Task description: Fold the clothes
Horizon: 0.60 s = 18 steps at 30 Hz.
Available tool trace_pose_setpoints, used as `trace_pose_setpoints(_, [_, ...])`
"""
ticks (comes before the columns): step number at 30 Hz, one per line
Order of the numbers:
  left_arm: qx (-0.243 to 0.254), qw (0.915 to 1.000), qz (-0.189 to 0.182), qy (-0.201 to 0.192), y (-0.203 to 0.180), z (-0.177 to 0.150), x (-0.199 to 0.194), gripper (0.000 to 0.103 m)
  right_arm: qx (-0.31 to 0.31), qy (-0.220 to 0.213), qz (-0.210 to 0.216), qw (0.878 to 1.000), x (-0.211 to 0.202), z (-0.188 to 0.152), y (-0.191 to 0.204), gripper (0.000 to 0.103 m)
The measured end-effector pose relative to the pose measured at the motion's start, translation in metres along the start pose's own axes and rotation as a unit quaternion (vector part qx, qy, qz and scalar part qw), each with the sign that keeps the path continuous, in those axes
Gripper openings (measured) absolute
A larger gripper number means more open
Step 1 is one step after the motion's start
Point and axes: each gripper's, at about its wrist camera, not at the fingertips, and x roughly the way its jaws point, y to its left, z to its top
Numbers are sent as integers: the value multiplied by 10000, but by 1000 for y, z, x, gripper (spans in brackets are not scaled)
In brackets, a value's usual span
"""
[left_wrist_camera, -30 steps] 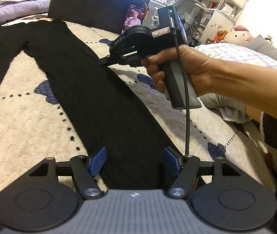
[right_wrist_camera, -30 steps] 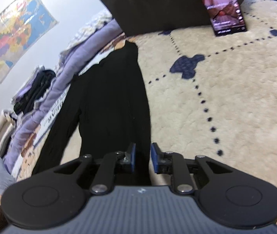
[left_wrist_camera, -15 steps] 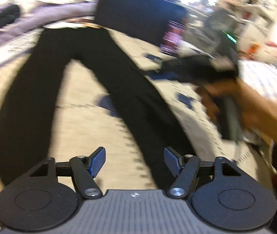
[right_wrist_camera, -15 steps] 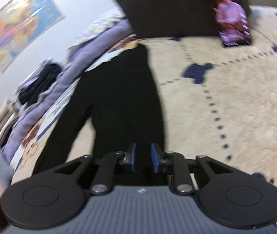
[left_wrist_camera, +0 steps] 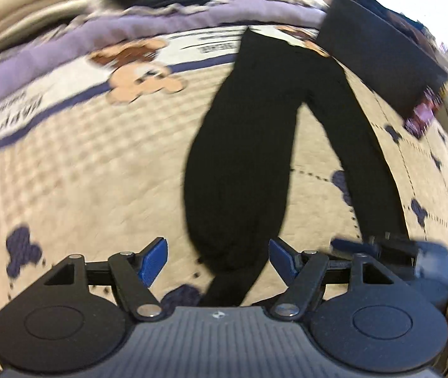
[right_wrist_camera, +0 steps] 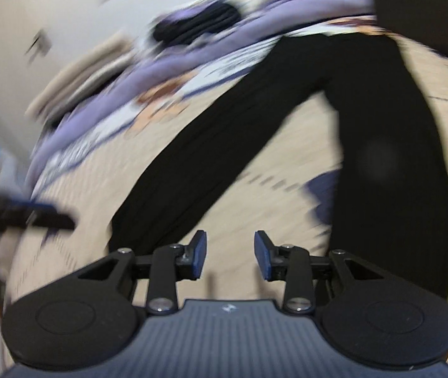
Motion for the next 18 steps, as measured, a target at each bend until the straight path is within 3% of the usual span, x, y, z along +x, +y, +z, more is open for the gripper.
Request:
trace_pose_setpoints(4, [-283, 9993, -228, 109, 39, -18, 3, 72, -464, 332, 315, 9979, 11, -19, 32, 38])
trace_pose_setpoints(6, [-288, 9992, -27, 284, 56, -16, 13, 72, -718, 431, 368, 9958, 12, -29, 47, 40])
trace_pose_setpoints(9, [-494, 9984, -52, 258, 64, -9, 17, 72, -1063, 414, 350, 9929, 10, -39, 63, 46])
trace_pose_setpoints(13, [-820, 9946, -560, 318, 78, -14, 12, 72, -1824, 554, 79, 9816, 13, -52, 88, 47])
trace_pose_setpoints(16, [-896, 9924, -727, 415, 86, -24, 8, 72, -2153, 780, -179, 9733, 19, -58, 105, 24])
trace_pose_setpoints(17, [-981, 9902, -880, 472, 90, -29, 6, 71, -2049, 826, -164, 9751, 19, -55, 105, 11])
trace_pose_setpoints(18, [-1082, 9874, -1029, 515, 92, -32, 5, 71, -1711, 935, -6, 9808, 20, -50, 105, 10])
